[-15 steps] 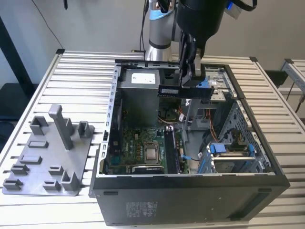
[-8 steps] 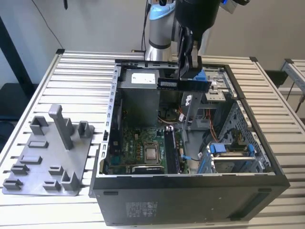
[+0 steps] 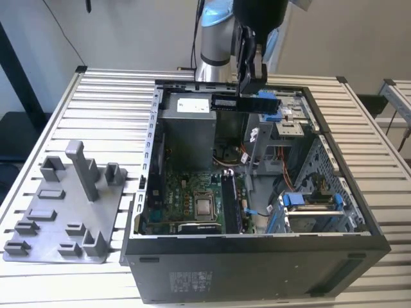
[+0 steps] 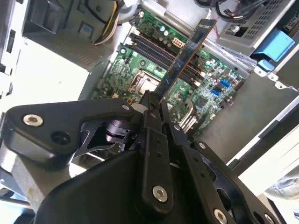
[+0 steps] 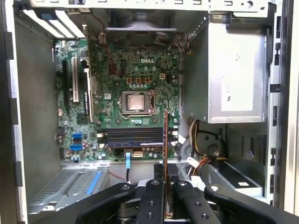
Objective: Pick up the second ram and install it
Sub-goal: 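Pick up the second ram and move it above second insertion slot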
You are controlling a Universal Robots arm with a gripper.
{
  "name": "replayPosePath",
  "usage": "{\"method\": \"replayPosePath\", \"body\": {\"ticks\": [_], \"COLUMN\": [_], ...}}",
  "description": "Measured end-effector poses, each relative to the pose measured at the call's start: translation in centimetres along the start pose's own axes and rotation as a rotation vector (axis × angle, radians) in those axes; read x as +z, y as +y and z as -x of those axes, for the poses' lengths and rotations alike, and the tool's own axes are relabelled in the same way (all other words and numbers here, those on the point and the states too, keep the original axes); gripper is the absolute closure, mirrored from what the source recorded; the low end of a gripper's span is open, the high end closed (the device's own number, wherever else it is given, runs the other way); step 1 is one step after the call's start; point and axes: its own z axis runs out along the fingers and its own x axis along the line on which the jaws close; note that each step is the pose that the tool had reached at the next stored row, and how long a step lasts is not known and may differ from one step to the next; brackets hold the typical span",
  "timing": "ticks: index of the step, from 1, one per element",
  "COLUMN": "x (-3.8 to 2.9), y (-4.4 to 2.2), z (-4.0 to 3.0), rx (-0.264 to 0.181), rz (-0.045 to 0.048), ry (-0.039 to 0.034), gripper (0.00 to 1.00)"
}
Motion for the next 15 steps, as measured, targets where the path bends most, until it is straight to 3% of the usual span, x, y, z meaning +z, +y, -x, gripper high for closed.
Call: {"method": "replayPosePath", "body": {"ticks": [4,9,15], "x": [0.1,0.2,0.23], "y": [0.05,0.08,0.08], "z": [1.09,1.98,2.36], "rx": [0.0,0.0,0.0], "rz": [0.0,0.0,0.0], "ry": [0.0001,0.0,0.0001], "gripper": [0.86,0.86,0.86]}}
